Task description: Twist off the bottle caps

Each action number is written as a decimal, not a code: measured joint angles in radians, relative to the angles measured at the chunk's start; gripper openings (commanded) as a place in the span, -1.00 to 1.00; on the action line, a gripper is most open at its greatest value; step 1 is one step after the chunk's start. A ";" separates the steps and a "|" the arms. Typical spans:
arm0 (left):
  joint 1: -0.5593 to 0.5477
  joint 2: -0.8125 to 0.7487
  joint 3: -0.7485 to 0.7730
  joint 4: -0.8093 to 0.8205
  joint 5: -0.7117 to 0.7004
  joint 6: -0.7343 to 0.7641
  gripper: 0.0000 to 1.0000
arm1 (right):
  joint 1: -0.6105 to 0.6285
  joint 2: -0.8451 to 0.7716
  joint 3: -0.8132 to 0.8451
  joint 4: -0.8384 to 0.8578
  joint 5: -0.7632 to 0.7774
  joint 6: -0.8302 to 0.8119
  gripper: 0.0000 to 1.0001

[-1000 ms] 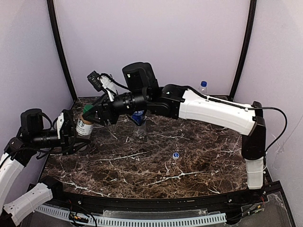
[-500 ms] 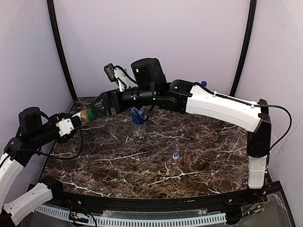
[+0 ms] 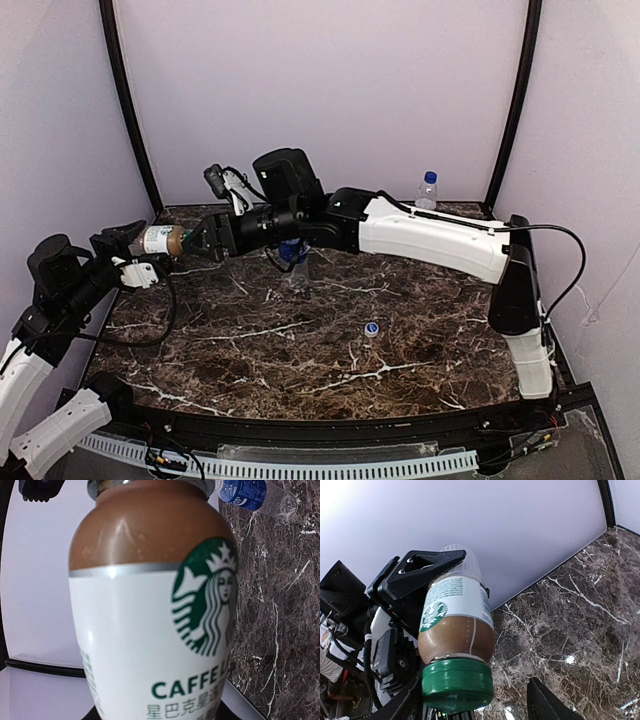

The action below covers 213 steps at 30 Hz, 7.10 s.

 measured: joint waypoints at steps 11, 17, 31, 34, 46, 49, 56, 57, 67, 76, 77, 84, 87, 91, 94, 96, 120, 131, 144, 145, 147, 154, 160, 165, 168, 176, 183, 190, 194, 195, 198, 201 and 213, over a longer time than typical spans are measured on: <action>-0.016 0.011 0.000 0.032 -0.027 0.024 -0.15 | -0.003 0.000 0.000 0.050 -0.054 0.035 -0.23; -0.029 0.015 0.000 0.042 -0.039 0.029 -0.16 | -0.011 0.002 0.000 0.064 -0.071 0.040 -0.86; -0.034 0.070 0.163 -0.235 0.053 -0.127 -0.18 | 0.009 -0.052 -0.042 0.035 -0.068 -0.265 -1.00; -0.033 0.083 0.216 -0.383 0.145 -0.206 -0.20 | 0.058 -0.119 -0.109 -0.009 0.024 -0.563 -1.00; -0.031 0.120 0.271 -0.785 0.459 -0.340 -0.27 | 0.285 -0.278 -0.384 0.011 0.427 -1.569 -1.00; -0.031 0.126 0.271 -0.837 0.477 -0.333 -0.27 | 0.330 -0.286 -0.448 0.085 0.542 -1.812 -1.00; -0.027 0.132 0.271 -0.850 0.463 -0.343 -0.26 | 0.350 -0.287 -0.544 0.261 0.659 -2.193 -1.00; -0.026 0.132 0.271 -0.850 0.461 -0.345 -0.27 | 0.351 -0.286 -0.557 0.290 0.670 -2.232 -1.00; -0.026 0.132 0.277 -0.836 0.476 -0.364 -0.27 | 0.351 -0.286 -0.596 0.401 0.708 -2.325 0.59; -0.039 0.119 0.277 -0.777 0.546 -0.404 -0.27 | 0.350 -0.308 -0.647 0.486 0.727 -2.244 0.97; -0.040 0.117 0.275 -0.761 0.541 -0.415 -0.27 | 0.350 -0.314 -0.653 0.484 0.728 -2.222 0.97; -0.040 0.097 0.216 -0.566 0.423 -0.487 -0.25 | 0.339 -0.346 -0.527 0.286 0.661 -1.778 0.97; -0.040 0.093 0.192 -0.488 0.355 -0.490 -0.25 | 0.300 -0.342 -0.326 0.140 0.509 -1.443 0.97; -0.040 0.085 0.164 -0.385 0.257 -0.489 -0.25 | 0.175 -0.362 -0.209 0.098 0.306 -0.961 0.97; -0.042 0.082 0.160 -0.326 0.193 -0.483 -0.25 | 0.065 -0.356 -0.194 0.085 0.191 -0.587 0.97; -0.045 0.081 0.160 -0.291 0.159 -0.472 -0.25 | 0.010 -0.338 -0.194 0.074 0.130 -0.390 0.97; -0.051 0.081 0.145 -0.254 0.119 -0.441 -0.26 | -0.011 -0.102 -0.063 0.044 -0.047 0.113 0.41; -0.051 0.081 0.139 -0.254 0.114 -0.437 -0.26 | -0.011 -0.079 -0.056 0.056 -0.071 0.121 -0.70; -0.052 0.080 0.138 -0.282 0.156 -0.419 -0.31 | -0.002 -0.079 -0.010 -0.080 -0.117 -0.195 -1.00; -0.052 0.080 0.143 -0.314 0.181 -0.418 -0.31 | 0.008 -0.091 -0.026 -0.094 -0.108 -0.270 -1.00; -0.052 0.080 0.155 -0.377 0.230 -0.407 -0.30 | 0.033 -0.130 -0.086 -0.110 -0.077 -0.429 -1.00; -0.058 0.080 0.209 -0.632 0.434 -0.344 -0.29 | 0.222 -0.266 -0.262 -0.153 0.259 -1.050 -1.00; -0.064 0.096 0.217 -0.774 0.505 -0.262 -0.29 | 0.358 -0.325 -0.469 0.018 0.565 -1.538 -1.00; -0.063 0.109 0.217 -0.819 0.510 -0.251 -0.29 | 0.389 -0.346 -0.599 0.201 0.678 -1.870 -1.00; -0.062 0.109 0.217 -0.829 0.509 -0.241 -0.29 | 0.398 -0.365 -0.652 0.273 0.715 -2.042 -1.00; -0.062 0.103 0.205 -0.869 0.497 -0.220 -0.29 | 0.404 -0.383 -0.666 0.419 0.811 -2.235 -1.00; -0.062 0.069 0.163 -0.753 0.462 -0.360 -0.24 | 0.369 -0.397 -0.504 0.293 0.938 -1.789 -1.00; -0.061 0.012 0.079 -0.459 0.401 -0.740 -0.24 | 0.048 -0.558 -0.459 -0.172 0.840 -0.822 -1.00; -0.060 -0.002 0.035 -0.298 0.389 -0.992 -0.23 | -0.074 -0.652 -0.634 -0.357 0.758 -0.416 -1.00; -0.057 -0.011 0.016 -0.257 0.392 -1.062 -0.23 | -0.072 -0.661 -0.690 -0.400 0.731 -0.328 -1.00; -0.043 -0.029 -0.046 -0.152 0.413 -1.229 -0.23 | -0.058 -0.645 -0.819 -0.488 0.648 -0.146 -1.00; -0.013 -0.042 -0.124 -0.047 0.451 -1.381 -0.23 | -0.056 -0.593 -0.903 -0.546 0.573 -0.021 -1.00; 0.111 -0.132 -0.272 0.129 0.524 -1.640 -0.20 | -0.056 -0.314 -0.931 -0.559 0.413 0.113 -1.00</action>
